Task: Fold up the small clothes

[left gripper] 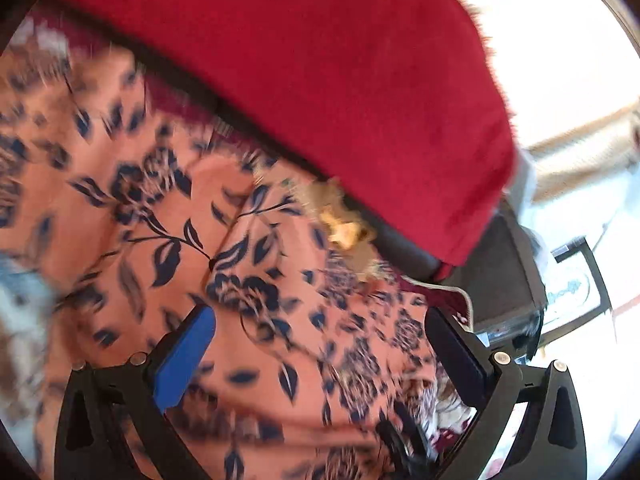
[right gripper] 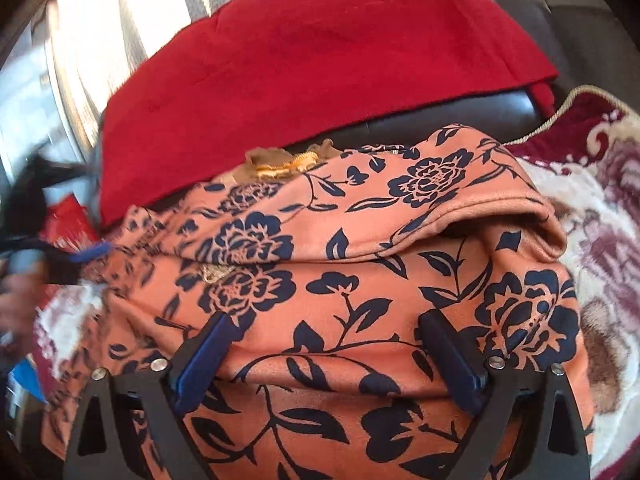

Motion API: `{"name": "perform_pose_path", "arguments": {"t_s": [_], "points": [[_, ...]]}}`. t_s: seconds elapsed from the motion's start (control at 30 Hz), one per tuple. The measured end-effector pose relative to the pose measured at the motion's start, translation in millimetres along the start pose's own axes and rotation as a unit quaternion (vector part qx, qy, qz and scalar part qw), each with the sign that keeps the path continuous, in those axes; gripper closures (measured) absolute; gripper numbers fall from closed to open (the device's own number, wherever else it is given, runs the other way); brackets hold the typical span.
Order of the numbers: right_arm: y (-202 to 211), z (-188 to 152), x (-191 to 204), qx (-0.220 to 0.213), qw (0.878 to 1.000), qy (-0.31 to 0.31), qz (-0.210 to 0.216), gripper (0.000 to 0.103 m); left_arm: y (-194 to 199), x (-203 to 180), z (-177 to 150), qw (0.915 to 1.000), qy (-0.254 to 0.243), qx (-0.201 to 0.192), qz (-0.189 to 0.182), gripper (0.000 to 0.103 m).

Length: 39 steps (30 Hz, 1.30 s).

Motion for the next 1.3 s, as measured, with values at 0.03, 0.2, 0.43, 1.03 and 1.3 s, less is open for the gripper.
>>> {"name": "perform_pose_path", "arguments": {"t_s": [0.03, 0.2, 0.43, 1.03, 1.3], "points": [[0, 0, -1, -0.001, 1.000, -0.004, 0.005, 0.006, -12, 11, 5, 0.9996, 0.023, 0.010, 0.012, 0.001], [-6, 0, 0, -0.003, 1.000, -0.011, 0.016, 0.006, -35, 36, 7, 0.9946, 0.053, 0.024, 0.086, 0.059], [-2, -1, 1, -0.002, 1.000, -0.017, 0.022, 0.006, 34, -30, -1, 0.9765, -0.092, -0.132, 0.143, 0.096], [15, 16, -23, 0.021, 0.991, -0.105, 0.077, 0.006, 1, 67, -70, 0.9728, -0.088, -0.120, 0.177, 0.087], [-13, 82, -123, 0.039, 0.979, -0.199, -0.001, 0.006, 2, 74, -67, 0.9743, -0.084, -0.125, 0.168, 0.087]]}}
Point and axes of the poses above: each gripper's, at about its wrist camera, not at the fingertips, and y roughly against the way its jaws point, x to its left, z to its top, the point moved 4 cm from there along -y, roughly the way its jaws point, and after that the axes turned 9 degrees about -z, right-handed, at the moved point
